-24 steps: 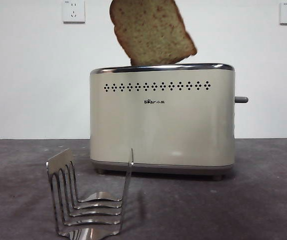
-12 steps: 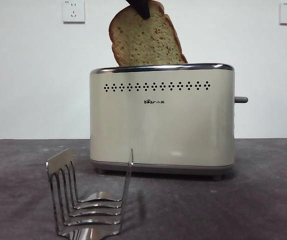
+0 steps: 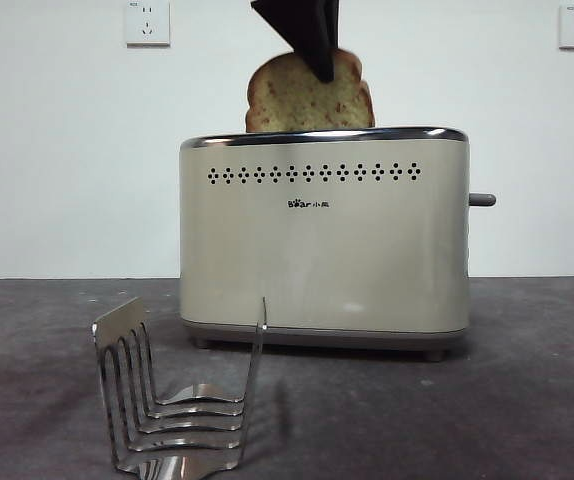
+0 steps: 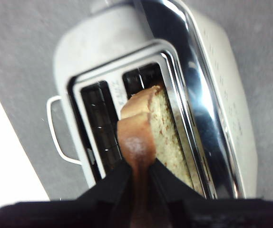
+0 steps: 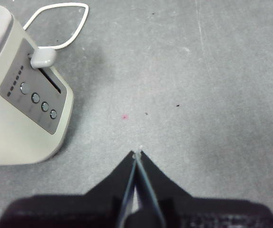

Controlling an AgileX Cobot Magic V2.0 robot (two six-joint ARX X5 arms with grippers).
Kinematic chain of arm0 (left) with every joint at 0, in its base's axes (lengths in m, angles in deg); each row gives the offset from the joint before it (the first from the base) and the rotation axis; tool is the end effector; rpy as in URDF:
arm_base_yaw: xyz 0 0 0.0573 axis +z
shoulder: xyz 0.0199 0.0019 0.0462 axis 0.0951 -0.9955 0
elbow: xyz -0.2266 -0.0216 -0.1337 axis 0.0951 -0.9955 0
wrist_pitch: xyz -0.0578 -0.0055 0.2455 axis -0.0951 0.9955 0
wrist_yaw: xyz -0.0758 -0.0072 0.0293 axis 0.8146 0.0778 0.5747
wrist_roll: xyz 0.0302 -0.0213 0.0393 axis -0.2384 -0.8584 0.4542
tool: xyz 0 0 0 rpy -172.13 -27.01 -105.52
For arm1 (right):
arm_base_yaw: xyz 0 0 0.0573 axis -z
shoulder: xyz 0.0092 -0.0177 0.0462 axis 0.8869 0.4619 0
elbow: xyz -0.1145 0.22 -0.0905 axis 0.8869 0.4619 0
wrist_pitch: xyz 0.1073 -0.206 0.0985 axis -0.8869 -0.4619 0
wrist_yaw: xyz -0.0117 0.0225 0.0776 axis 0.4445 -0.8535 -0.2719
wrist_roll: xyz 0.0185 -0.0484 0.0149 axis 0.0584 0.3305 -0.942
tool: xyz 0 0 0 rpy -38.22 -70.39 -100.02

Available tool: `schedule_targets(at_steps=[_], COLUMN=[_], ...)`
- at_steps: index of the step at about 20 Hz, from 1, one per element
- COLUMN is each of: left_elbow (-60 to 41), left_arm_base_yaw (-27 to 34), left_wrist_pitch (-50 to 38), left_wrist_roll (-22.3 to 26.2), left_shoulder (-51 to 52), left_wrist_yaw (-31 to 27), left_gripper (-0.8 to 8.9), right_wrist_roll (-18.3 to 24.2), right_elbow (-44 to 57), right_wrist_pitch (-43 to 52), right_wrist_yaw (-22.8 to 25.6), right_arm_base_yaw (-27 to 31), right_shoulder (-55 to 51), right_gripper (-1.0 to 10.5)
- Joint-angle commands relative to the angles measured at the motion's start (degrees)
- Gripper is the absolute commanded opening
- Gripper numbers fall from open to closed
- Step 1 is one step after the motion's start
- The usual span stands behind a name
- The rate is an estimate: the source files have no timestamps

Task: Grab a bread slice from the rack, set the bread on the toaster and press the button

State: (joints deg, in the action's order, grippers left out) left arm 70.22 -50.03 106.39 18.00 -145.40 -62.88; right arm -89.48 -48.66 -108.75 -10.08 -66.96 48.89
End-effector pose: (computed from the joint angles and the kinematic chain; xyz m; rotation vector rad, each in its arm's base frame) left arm 0.2924 -0.2833 0.3813 1.6037 0.3843 -1.1645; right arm 0.1006 0.0070 0.2733 0.2272 0.6079 -0.0349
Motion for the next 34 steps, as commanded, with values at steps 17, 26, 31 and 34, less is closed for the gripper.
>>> schedule_targets(at_steps=[17, 26, 31, 34], left_elbow=[-0.3, -0.3, -0.3, -0.3], left_arm_base_yaw=[-1.1, -1.0, -1.2, -0.9], left_wrist_pitch=[0.0, -0.5, -0.4, 3.7], left_wrist_roll=[-1.2, -17.0, -45.6, -57.9], left_shoulder=[-2.2, 8.1, 16.3, 19.9], left_wrist_yaw=[-0.9, 2.5, 2.5, 2.5], left_gripper=[3.46, 3.44, 2.49, 0.00], right_wrist_roll=[0.5, -1.9, -9.0, -11.5], right_elbow=[-0.3, -0.3, -0.3, -1.1], right_wrist_pitch=[0.0, 4.6, 18.3, 24.9], right_wrist_yaw=[0.3, -8.3, -25.1, -31.4], right_arm_base_yaw=[0.0, 0.0, 0.0, 0.0], right_shoulder=[-0.1, 1.3, 10.0, 18.3], right_gripper=[0.0, 0.0, 0.0, 0.0])
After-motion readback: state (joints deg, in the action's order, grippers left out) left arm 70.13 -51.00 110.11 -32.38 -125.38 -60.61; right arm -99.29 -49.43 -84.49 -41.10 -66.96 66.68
